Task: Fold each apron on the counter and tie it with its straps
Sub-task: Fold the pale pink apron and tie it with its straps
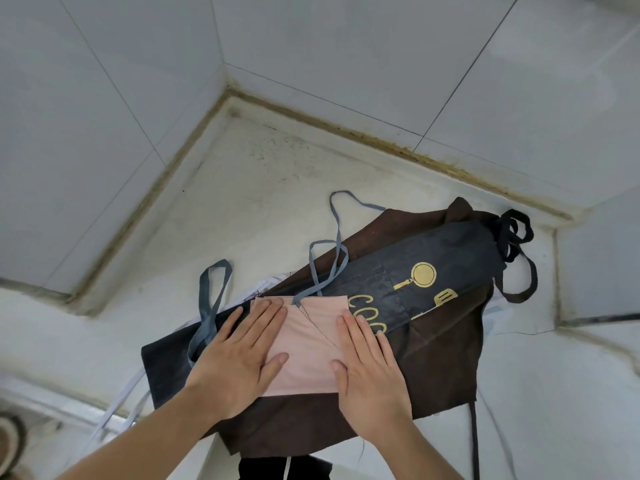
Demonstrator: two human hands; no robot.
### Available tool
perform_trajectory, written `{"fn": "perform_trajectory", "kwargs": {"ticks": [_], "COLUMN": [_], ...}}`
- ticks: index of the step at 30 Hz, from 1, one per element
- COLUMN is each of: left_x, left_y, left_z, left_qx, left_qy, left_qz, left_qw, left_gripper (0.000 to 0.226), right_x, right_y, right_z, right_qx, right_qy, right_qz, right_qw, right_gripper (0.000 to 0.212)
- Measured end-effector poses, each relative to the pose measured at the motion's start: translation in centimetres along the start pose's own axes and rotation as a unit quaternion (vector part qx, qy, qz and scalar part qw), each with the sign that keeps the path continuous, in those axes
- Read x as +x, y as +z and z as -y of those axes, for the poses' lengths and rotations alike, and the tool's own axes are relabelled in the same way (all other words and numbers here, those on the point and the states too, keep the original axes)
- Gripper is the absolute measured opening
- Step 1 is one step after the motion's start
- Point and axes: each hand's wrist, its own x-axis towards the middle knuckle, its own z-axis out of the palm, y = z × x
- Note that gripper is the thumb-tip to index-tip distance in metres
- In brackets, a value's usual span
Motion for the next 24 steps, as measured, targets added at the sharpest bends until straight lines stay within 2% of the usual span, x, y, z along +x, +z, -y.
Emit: {"fn": "perform_trajectory", "kwargs": {"ticks": [3, 6, 8, 10, 15, 17, 20, 24], "left_x": [0.1, 0.0, -0.6, -1.4, -2.7, -2.7, -2.5, -2.1], "left_y": [-1.1, -3.2, -3.4, -2.9, -2.2, -2.5, -2.4, -2.7], "left_z": [0.6, -0.1, -1.1, -1.9, -1.8, -1.5, -1.5, -1.4], "left_qx": [-0.028, -0.092, -0.127, -0.179, -0.233, -0.237, -0.237, -0.244], "left_qy": [0.018, 0.038, 0.061, 0.055, 0.044, 0.056, 0.059, 0.039], "left_qz": [0.009, -0.008, -0.034, -0.022, 0.067, 0.058, 0.015, -0.018], "left_qw": [0.999, 0.995, 0.989, 0.982, 0.969, 0.968, 0.970, 0.969], "left_gripper": [0.073, 0.062, 0.045, 0.038, 0.071, 0.070, 0.057, 0.047], "right_x": [0.1, -0.5, -1.3, -1.6, -1.2, -1.0, -0.3, 0.3], "right_y": [-1.2, -3.6, -4.4, -4.3, -3.1, -2.7, -2.8, -4.2], "right_z": [0.3, 1.9, 3.2, 3.9, 3.2, 2.9, 2.6, 2.1], "right_qx": [0.011, 0.054, 0.096, 0.100, 0.057, 0.032, 0.034, 0.098], "right_qy": [0.024, 0.031, -0.038, -0.088, -0.119, -0.138, -0.150, -0.127], "right_qz": [0.021, 0.001, 0.011, 0.043, 0.037, 0.001, -0.057, -0.036], "right_qw": [0.999, 0.998, 0.995, 0.990, 0.991, 0.990, 0.986, 0.986], "right_gripper": [0.077, 0.081, 0.070, 0.062, 0.043, 0.030, 0.014, 0.018]}}
